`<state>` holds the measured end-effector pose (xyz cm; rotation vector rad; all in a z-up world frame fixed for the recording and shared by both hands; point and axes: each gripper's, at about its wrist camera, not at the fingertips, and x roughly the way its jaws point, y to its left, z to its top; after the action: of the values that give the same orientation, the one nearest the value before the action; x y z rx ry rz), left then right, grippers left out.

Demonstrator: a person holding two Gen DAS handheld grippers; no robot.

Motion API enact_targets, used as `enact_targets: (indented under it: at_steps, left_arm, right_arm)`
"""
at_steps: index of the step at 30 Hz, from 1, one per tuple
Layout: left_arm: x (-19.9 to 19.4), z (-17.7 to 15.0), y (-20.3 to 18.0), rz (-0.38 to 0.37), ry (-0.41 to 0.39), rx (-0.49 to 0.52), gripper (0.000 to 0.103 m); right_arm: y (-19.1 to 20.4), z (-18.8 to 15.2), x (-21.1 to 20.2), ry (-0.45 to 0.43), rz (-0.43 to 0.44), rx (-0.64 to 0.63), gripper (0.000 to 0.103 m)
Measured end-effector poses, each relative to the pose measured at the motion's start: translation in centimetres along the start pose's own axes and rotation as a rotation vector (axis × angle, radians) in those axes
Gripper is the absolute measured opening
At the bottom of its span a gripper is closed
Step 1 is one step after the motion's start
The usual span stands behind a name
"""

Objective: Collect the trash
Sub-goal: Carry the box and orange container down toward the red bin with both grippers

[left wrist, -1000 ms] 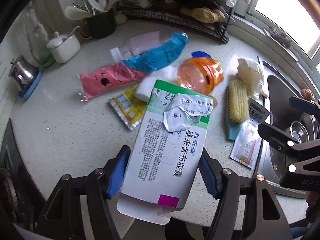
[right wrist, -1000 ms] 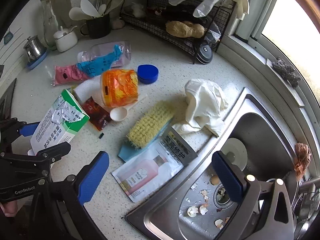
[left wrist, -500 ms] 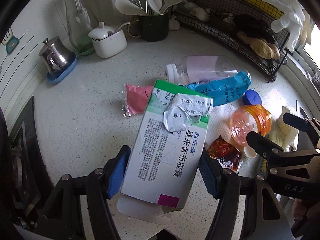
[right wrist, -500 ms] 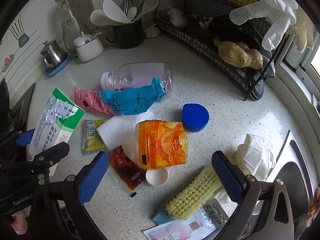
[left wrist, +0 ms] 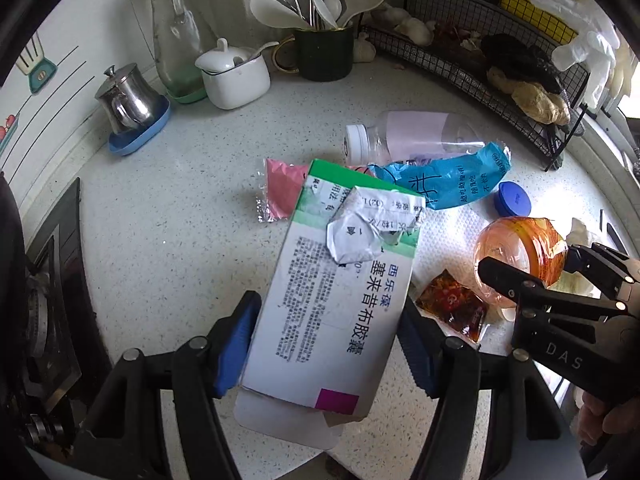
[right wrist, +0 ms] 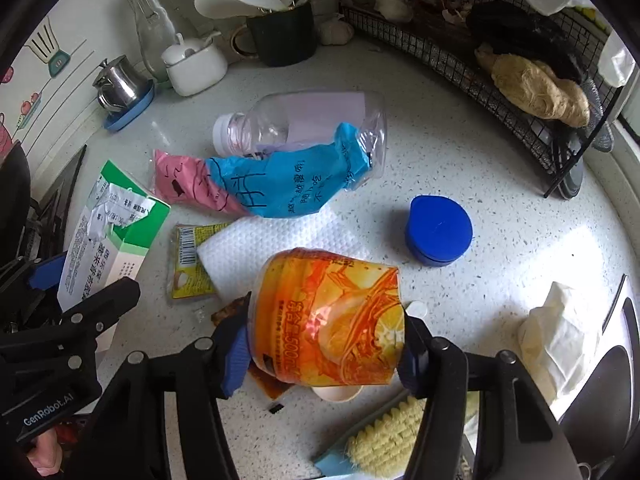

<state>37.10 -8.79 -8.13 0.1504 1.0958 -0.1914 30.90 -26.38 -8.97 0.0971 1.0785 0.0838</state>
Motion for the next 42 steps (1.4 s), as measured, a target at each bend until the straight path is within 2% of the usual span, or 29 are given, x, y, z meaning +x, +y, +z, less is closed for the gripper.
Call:
enact_targets:
  at_steps: [6,11,17,23,28,32,36,42]
  left_arm:
    - [-5.7,-3.9,2.3,-0.033,-0.057,-0.035,0.065]
    - [-9.8,-9.3,4.4,-0.023,-0.061,-0.056,0.065]
    - [-13.2,-17.2,7.1,-0.017,-0.049,-0.080,0.065]
    - [-14.0,-24.4,8.8,-0.046,-0.001,-0.113,0.065]
    - [-11.9,-29.5,9.4,-0.053,0.057,-0.128,0.065]
    - [-8.7,-32.5,9.6,-0.075,0.113,-0.144,0.065]
    - [-4.0,-34.9,9.8,-0.109,0.158,-0.158,0.065]
    - [5.5,-38.2,10.0,-0.152,0.209,-0.141,0.065]
  right_arm:
    - [3.1,-2.8,-5.8,-0.073,0.025,-0.022,0.057]
    - [6.4,-6.8,-10.2,-0.099,0.046,-0.064,0.057]
    - [11.7,-11.8,-11.4,-0.091,0.053,-0.138,0.057]
    - [15.1,-17.0,-11.6,-0.053,0.073,-0.175,0.057]
    - [16.7,-21.2,-9.8,0.007,0.086,-0.198,0.057]
    - [17.3,-24.2,-7.5,0.045,0.070,-0.215,0.057]
    - [17.2,-26.6,-3.8,0.072,0.045,-0.233,0.057]
    - [16.3,-30.5,4.0,0.106,0.032,-0.238,0.057]
